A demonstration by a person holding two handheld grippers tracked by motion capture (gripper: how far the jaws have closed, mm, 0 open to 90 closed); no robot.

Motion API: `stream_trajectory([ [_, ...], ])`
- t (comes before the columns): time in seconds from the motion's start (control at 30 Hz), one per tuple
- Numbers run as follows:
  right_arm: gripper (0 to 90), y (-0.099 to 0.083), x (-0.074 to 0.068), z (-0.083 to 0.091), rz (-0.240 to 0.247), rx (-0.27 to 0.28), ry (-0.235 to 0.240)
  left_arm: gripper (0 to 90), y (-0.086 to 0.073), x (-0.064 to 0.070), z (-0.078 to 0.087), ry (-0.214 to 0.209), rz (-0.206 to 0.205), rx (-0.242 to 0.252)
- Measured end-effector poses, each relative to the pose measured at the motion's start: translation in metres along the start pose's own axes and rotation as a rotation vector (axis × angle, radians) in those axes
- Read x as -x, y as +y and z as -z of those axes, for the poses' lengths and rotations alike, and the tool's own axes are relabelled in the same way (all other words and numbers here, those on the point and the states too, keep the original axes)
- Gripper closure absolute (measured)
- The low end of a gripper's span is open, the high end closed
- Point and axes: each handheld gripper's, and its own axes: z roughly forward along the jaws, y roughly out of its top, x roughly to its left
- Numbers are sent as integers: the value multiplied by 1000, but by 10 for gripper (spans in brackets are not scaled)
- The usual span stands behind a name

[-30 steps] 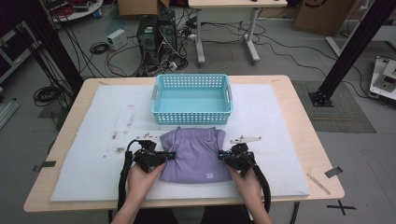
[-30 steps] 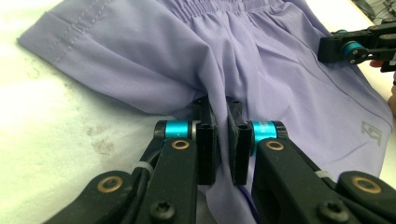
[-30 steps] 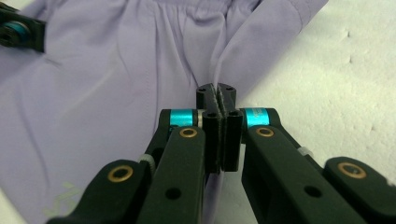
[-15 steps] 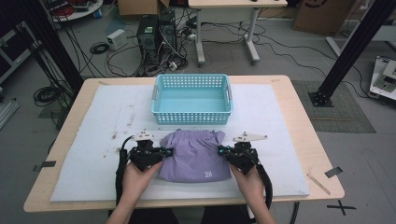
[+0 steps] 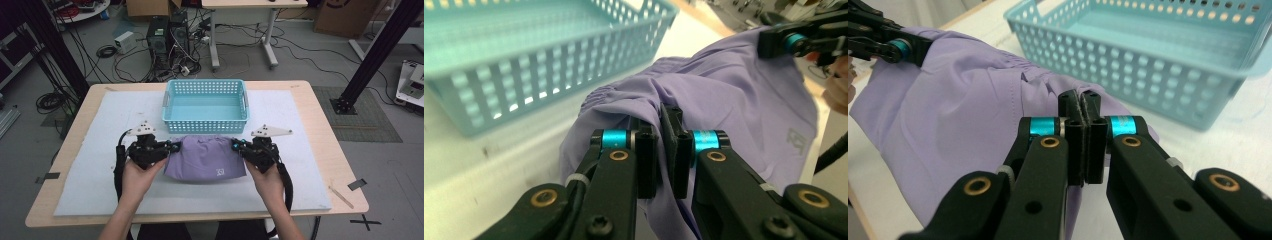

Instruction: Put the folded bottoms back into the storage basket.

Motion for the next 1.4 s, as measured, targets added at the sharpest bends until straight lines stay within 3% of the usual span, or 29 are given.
stream_trajectory([
  [0.07,900,12,3,0,4,17,-9,853,13,-5,1,-5,-1,11],
  [0.1,900,25,6,0,10,34,-13,853,27,-9,3,3,-9,23],
  [0.13,900,25,6,0,10,34,-13,853,27,-9,3,3,-9,23],
  [0.23,900,48,11,-3,17,57,-25,853,47,-15,3,20,-28,34],
  [0.27,900,63,15,-7,24,62,-40,853,54,-17,3,22,-31,39],
  [0.3,900,63,15,-7,24,62,-40,853,60,-20,2,25,-34,40],
  [0.4,900,88,25,-18,15,78,-70,853,75,-29,-4,39,-39,43],
  [0.63,900,113,42,-44,-5,68,-95,853,99,-63,-29,92,-49,31],
  [0.83,900,127,68,-74,-22,72,-128,853,115,-91,-60,126,-73,23],
  [0.9,900,130,81,-89,-31,79,-158,853,117,-99,-71,137,-88,24],
  [0.97,900,131,86,-94,-30,76,-167,853,117,-107,-83,153,-88,25],
  [1.03,899,129,96,-110,-40,53,-189,849,112,-117,-100,175,-79,8],
  [1.07,899,129,96,-110,-40,53,-189,828,112,-117,-100,175,-79,8],
  [1.1,777,125,99,-121,-22,20,-224,738,105,-120,-109,252,-86,-5],
  [1.13,651,123,99,-124,-24,2,-253,593,101,-121,-112,287,-81,-15],
  [1.17,651,123,99,-124,-24,2,-253,518,101,-121,-112,287,-81,-15],
  [1.27,641,117,99,-124,-22,-8,-269,489,91,-125,-109,301,-66,-20],
  [1.3,628,116,98,-122,-21,-6,-266,440,88,-125,-107,304,-56,-16],
  [1.4,593,112,97,-114,-10,-4,-258,399,82,-123,-95,291,-68,6],
])
